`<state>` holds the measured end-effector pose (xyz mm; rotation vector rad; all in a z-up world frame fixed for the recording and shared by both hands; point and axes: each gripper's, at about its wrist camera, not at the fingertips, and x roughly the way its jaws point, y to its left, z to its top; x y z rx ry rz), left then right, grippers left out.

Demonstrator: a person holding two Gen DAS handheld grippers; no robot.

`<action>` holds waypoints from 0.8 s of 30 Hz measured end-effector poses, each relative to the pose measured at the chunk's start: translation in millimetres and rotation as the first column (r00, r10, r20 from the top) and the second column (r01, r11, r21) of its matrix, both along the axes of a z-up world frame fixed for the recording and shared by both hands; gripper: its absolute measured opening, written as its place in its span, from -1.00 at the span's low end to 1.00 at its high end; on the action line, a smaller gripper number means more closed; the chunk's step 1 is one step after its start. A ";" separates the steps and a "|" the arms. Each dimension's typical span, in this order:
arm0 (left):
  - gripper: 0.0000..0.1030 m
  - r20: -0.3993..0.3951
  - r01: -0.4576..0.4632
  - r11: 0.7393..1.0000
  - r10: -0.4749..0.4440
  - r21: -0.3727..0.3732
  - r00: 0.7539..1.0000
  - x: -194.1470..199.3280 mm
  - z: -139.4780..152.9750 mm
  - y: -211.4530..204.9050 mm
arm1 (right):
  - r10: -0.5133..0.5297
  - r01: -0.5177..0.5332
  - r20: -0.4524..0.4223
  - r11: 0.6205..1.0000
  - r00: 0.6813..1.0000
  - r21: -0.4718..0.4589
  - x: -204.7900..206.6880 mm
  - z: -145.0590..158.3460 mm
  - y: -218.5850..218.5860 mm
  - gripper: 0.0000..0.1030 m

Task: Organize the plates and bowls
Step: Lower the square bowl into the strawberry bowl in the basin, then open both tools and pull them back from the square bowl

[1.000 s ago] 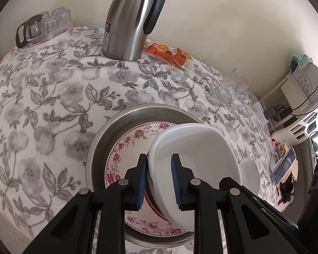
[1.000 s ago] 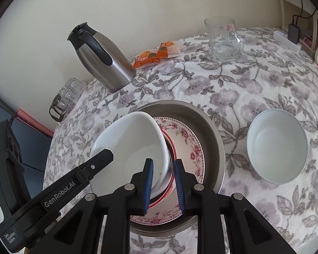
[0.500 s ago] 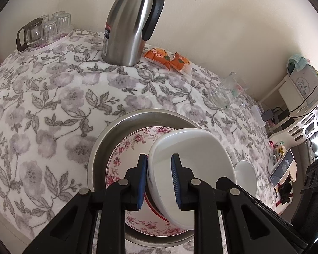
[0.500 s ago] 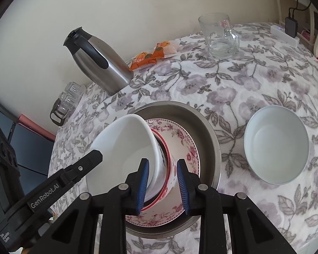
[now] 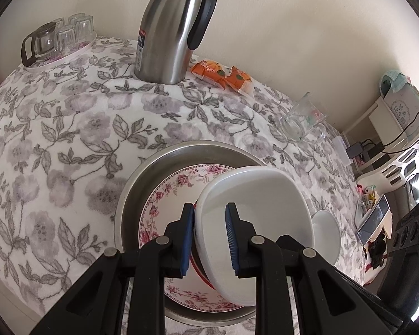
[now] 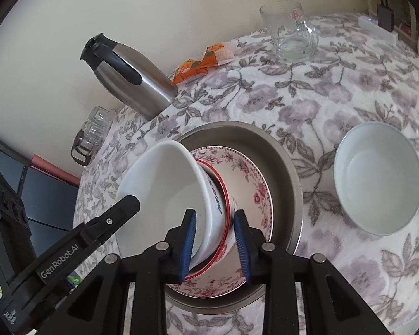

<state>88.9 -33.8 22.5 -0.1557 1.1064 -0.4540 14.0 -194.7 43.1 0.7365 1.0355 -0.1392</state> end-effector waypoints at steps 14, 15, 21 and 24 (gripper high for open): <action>-0.53 -0.001 -0.003 1.000 0.003 -0.006 1.000 0.2 1.4 1.1 | -0.002 0.002 -0.009 0.999 1.000 -0.039 1.5 2.9 1.7 -0.38; -0.53 0.002 -0.003 1.000 0.003 -0.008 1.000 -0.2 1.8 1.3 | -0.002 0.002 -0.011 0.999 1.000 -0.053 1.0 4.6 1.6 -0.38; -0.52 0.009 -0.018 1.000 0.018 -0.014 1.000 -1.2 7.5 6.2 | -0.022 0.022 0.002 0.994 1.000 -0.107 -5.5 18.4 -4.1 -0.38; -0.34 0.021 -0.033 0.999 0.033 -0.014 0.999 -2.0 12.7 10.1 | -0.032 0.033 0.011 0.992 0.999 -0.123 -8.4 24.4 -6.7 -0.34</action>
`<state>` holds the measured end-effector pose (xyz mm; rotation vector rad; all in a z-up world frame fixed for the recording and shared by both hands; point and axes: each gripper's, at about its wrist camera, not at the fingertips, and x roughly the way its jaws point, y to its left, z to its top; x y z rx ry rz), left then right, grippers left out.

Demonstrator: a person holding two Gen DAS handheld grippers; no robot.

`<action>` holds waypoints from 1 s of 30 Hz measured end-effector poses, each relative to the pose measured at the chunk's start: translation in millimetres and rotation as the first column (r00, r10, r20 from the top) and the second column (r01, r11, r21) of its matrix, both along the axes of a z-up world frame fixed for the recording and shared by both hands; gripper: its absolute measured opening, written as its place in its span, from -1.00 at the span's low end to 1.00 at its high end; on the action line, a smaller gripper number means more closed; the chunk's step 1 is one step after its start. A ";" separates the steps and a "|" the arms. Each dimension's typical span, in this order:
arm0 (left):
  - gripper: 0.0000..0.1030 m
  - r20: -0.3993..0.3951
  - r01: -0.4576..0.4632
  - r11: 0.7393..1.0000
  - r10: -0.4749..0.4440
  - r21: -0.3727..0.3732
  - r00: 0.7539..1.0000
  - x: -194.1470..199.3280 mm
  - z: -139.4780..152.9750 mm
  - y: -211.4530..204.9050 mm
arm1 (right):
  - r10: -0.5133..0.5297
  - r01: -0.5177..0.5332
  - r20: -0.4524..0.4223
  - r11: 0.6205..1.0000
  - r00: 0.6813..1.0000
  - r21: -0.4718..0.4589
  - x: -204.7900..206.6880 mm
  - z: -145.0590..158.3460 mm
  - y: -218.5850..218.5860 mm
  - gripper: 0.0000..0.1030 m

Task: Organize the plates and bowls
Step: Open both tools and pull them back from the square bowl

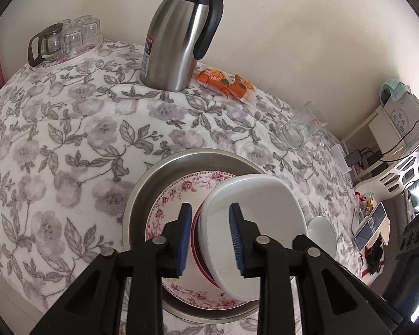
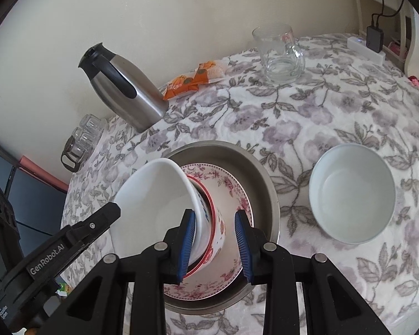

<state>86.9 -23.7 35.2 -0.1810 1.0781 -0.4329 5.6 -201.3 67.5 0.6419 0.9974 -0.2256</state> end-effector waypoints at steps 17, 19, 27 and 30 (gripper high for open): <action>0.49 0.036 -0.093 0.988 0.089 0.127 0.995 3.8 6.7 11.1 | 0.031 -0.035 -0.030 0.992 0.999 -0.125 3.5 6.8 12.6 0.64; 0.65 0.052 -0.103 0.984 0.096 0.144 0.994 4.5 7.6 12.7 | 0.033 -0.037 -0.034 0.990 0.999 -0.134 4.1 6.3 13.1 0.75; 0.67 0.064 -0.116 0.974 0.106 0.197 0.992 8.4 3.1 17.0 | 0.032 -0.038 -0.042 0.990 0.999 -0.138 4.0 4.0 11.8 0.87; 0.68 0.081 -0.133 0.967 0.118 0.217 0.990 8.2 3.3 18.6 | 0.030 -0.035 -0.043 0.989 0.999 -0.140 3.5 3.6 11.2 0.97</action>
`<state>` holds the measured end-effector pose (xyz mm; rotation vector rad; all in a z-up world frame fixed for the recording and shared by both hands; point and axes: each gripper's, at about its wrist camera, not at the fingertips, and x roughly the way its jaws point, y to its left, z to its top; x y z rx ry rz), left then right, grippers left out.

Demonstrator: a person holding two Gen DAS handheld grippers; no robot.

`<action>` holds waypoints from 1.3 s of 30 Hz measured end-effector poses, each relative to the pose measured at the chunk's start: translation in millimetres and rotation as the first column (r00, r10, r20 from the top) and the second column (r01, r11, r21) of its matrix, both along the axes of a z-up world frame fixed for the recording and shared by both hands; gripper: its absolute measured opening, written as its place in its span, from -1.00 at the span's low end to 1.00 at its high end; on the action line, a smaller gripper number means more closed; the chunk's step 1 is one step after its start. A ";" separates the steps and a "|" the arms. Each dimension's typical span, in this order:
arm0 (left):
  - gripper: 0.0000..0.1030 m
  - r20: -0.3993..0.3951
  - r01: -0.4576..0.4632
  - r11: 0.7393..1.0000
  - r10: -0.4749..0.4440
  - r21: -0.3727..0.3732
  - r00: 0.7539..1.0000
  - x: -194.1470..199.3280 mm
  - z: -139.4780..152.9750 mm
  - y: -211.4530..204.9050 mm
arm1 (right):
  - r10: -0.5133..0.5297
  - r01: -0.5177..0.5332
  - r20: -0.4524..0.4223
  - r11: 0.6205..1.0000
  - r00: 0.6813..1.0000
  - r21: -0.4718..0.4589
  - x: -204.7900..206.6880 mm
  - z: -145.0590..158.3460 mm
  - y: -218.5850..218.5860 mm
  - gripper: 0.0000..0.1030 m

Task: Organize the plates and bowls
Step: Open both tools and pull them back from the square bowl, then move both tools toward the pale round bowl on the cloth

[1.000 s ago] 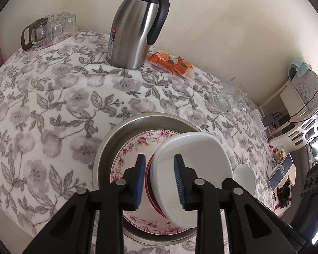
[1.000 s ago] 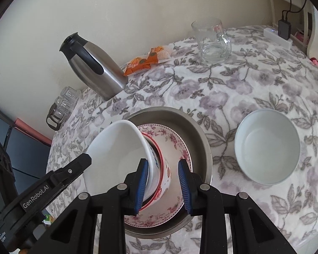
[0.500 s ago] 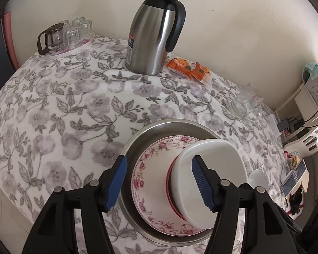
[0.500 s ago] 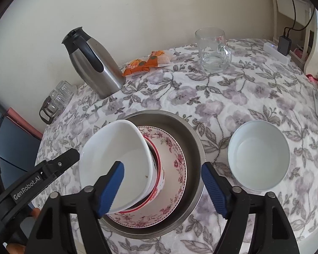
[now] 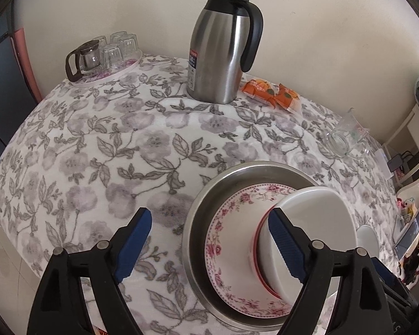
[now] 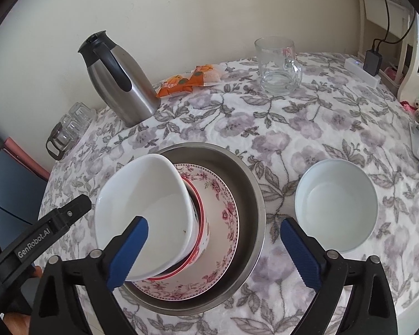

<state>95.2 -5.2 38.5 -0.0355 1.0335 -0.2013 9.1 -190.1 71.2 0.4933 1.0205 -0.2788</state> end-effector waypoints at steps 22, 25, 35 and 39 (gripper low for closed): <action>0.92 0.055 -0.057 0.998 0.056 0.021 0.997 -3.8 11.4 7.6 | -0.003 0.003 0.010 1.000 1.000 -0.012 -5.6 3.6 -5.2 1.00; 0.92 0.069 -0.068 0.998 0.068 0.004 0.995 -6.7 15.9 7.8 | -0.006 0.006 0.015 1.000 1.000 -0.009 -8.2 5.1 -9.4 1.00; 0.92 0.104 -0.058 0.997 0.063 -0.058 0.993 -19.2 29.6 -4.9 | -0.082 0.081 0.042 0.996 0.996 0.027 -29.5 11.4 -51.9 1.00; 0.92 0.122 -0.033 0.996 0.043 -0.083 0.992 -25.7 33.6 -17.1 | -0.176 0.175 0.042 0.984 0.983 0.035 -50.6 11.1 -86.0 1.00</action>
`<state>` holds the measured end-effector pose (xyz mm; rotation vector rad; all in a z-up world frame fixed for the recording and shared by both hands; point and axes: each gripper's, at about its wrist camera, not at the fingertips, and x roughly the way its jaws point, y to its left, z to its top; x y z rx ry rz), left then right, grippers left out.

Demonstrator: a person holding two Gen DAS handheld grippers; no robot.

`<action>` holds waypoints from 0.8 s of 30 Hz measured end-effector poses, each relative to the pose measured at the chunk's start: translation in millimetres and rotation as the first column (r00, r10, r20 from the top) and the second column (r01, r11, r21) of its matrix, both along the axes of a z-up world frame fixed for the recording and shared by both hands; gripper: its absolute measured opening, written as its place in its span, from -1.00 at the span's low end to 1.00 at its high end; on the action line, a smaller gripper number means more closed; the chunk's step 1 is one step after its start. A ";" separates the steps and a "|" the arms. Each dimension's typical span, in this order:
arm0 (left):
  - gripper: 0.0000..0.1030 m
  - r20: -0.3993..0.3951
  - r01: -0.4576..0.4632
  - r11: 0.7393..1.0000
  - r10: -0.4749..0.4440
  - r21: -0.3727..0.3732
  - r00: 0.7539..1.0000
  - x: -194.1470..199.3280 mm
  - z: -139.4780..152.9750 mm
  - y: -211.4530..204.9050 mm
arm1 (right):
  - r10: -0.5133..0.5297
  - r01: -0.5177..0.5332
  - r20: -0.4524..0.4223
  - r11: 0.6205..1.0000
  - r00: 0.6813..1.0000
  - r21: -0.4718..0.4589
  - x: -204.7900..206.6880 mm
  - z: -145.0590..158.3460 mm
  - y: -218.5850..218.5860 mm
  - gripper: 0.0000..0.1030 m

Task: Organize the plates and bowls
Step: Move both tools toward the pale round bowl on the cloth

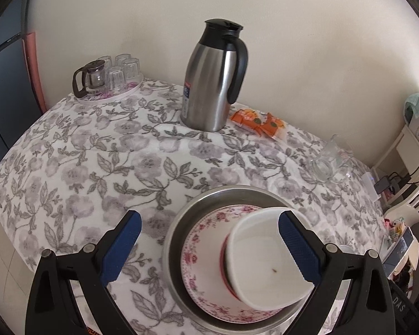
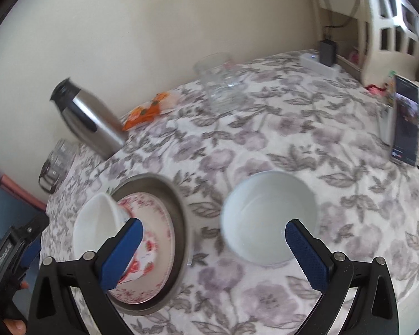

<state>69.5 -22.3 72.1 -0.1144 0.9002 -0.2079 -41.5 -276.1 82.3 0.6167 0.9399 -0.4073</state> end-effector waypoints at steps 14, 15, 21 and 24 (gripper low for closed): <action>0.92 0.122 0.207 0.977 -0.200 -0.053 0.972 -44.8 20.4 -85.5 | -0.188 0.188 0.004 0.982 0.982 0.034 -59.9 -6.1 -78.4 1.00; 0.92 0.120 0.230 0.972 -0.223 -0.048 0.967 -48.3 20.0 -93.4 | -0.200 0.199 0.006 0.979 0.980 0.040 -64.0 -6.8 -82.8 1.00; 0.92 0.097 0.313 0.950 -0.313 0.015 0.945 -67.2 10.2 -134.9 | -0.265 0.265 0.006 0.963 0.964 0.047 -88.2 -9.9 -107.0 1.00; 0.92 0.071 0.345 0.938 -0.346 0.025 0.935 -74.4 2.6 -152.1 | -0.292 0.292 0.005 0.955 0.956 0.054 -98.3 -12.8 -116.8 1.00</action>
